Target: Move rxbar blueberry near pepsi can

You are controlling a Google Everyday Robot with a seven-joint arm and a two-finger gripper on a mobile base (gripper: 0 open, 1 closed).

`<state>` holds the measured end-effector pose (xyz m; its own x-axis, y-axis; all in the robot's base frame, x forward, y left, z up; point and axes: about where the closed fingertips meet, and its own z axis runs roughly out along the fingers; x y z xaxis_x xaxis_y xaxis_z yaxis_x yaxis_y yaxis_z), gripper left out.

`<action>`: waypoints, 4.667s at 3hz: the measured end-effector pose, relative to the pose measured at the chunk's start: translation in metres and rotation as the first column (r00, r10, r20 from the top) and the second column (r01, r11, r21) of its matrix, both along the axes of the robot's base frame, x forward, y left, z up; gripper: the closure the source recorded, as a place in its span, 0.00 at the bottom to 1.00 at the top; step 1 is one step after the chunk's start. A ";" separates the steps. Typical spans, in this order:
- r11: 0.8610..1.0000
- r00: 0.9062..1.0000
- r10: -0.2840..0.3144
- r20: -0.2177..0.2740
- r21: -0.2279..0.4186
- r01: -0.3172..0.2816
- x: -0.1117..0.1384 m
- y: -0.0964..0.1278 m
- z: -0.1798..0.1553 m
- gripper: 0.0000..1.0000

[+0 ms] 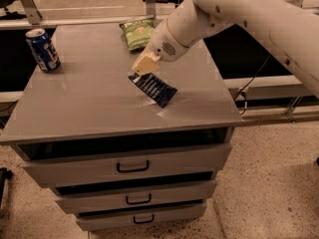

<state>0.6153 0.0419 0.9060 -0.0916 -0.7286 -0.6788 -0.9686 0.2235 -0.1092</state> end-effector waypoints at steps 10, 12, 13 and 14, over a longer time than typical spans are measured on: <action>0.976 0.979 0.168 0.117 0.118 -0.181 0.028 0.184 0.042 1.00; 0.965 0.979 0.177 0.097 0.178 -0.192 0.087 0.218 0.020 1.00; 0.962 0.980 0.182 0.075 0.195 -0.193 0.107 0.231 0.005 1.00; 0.960 0.981 0.182 0.059 0.206 -0.191 0.120 0.242 -0.007 1.00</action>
Offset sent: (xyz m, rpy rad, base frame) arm 0.0095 -0.0072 0.0526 -0.0178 -0.0500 -0.0829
